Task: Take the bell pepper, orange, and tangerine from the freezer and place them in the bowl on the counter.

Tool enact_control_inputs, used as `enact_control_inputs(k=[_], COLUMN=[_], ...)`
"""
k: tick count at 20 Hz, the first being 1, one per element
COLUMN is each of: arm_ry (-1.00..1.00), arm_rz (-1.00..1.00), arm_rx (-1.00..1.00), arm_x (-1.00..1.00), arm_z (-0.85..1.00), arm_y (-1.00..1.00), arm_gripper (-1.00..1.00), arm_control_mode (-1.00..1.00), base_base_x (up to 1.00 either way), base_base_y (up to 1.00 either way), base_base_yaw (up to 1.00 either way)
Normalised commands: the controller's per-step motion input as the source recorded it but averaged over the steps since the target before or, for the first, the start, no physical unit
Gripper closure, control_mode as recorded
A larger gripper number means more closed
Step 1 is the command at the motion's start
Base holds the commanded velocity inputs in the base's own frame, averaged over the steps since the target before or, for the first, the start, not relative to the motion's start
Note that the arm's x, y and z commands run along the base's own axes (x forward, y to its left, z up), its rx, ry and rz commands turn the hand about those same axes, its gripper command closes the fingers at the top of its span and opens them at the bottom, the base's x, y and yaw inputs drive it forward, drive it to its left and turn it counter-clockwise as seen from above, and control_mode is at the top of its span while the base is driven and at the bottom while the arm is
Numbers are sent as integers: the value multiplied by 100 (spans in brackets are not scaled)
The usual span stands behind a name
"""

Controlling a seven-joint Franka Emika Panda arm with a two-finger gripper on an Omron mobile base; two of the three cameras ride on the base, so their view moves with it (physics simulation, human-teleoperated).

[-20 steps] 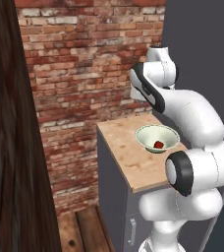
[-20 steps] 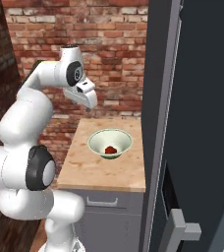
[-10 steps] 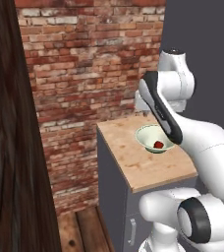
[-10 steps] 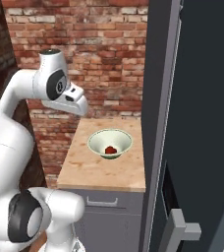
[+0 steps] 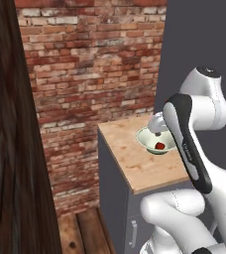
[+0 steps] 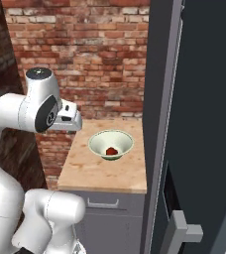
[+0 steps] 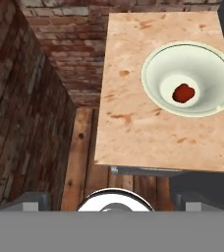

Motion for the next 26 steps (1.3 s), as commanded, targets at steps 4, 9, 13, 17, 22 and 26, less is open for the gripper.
enact_control_inputs(k=[4,9,13,17,22,26], arm_ry=[0,3,4,0,-1,0], arm_rz=[17,2,-1,-6,-3,-2], arm_rx=[0,-6,-8,-6,0,0], arm_x=[-39,-22,-19,-33,-35,-34], arm_z=[0,0,0,0,0,0], arm_y=[0,6,8,7,0,0], arm_gripper=[-100,-100,-100,-100,-100,-100], arm_control_mode=[-100,-100,-100,-100,-100,-100], base_base_x=[0,0,0,0,0,0], base_base_y=[0,0,0,0,0,0], base_base_yaw=[0,0,0,0,0,0])
